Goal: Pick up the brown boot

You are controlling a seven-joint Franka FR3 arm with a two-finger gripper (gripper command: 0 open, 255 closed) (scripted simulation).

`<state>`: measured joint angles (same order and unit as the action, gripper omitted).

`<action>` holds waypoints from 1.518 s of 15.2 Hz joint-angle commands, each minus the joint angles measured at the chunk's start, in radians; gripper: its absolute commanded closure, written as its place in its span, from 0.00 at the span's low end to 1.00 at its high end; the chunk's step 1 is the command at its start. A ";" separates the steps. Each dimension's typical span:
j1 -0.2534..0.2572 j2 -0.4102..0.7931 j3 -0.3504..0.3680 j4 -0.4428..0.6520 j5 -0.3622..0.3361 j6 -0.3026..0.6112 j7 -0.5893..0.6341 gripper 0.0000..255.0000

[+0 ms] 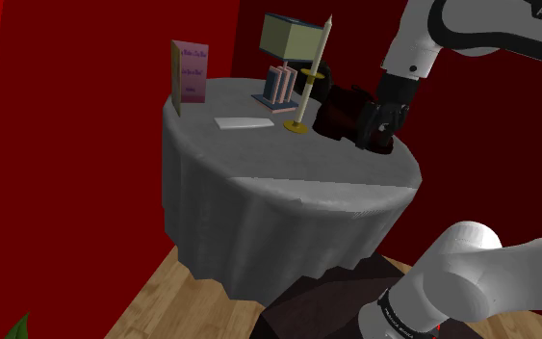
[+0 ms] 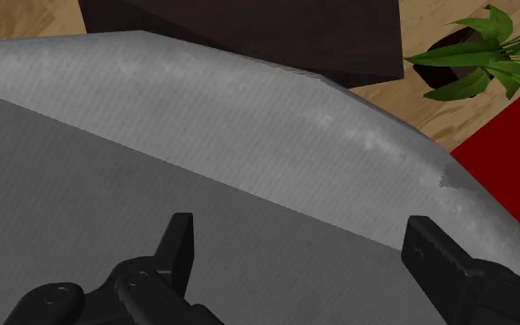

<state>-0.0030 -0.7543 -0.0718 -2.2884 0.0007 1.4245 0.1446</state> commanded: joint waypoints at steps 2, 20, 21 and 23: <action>-0.003 0.008 -0.024 0.009 -0.017 0.007 -0.035 0.00; 0.039 0.381 -0.469 0.399 -0.092 0.141 -0.687 0.00; 0.044 0.416 -0.497 0.435 -0.077 0.144 -0.728 0.00; 0.054 0.492 -0.554 0.513 -0.037 0.145 -0.813 0.00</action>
<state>0.0440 -0.3065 -0.5963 -1.8184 -0.0588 1.5658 -0.6219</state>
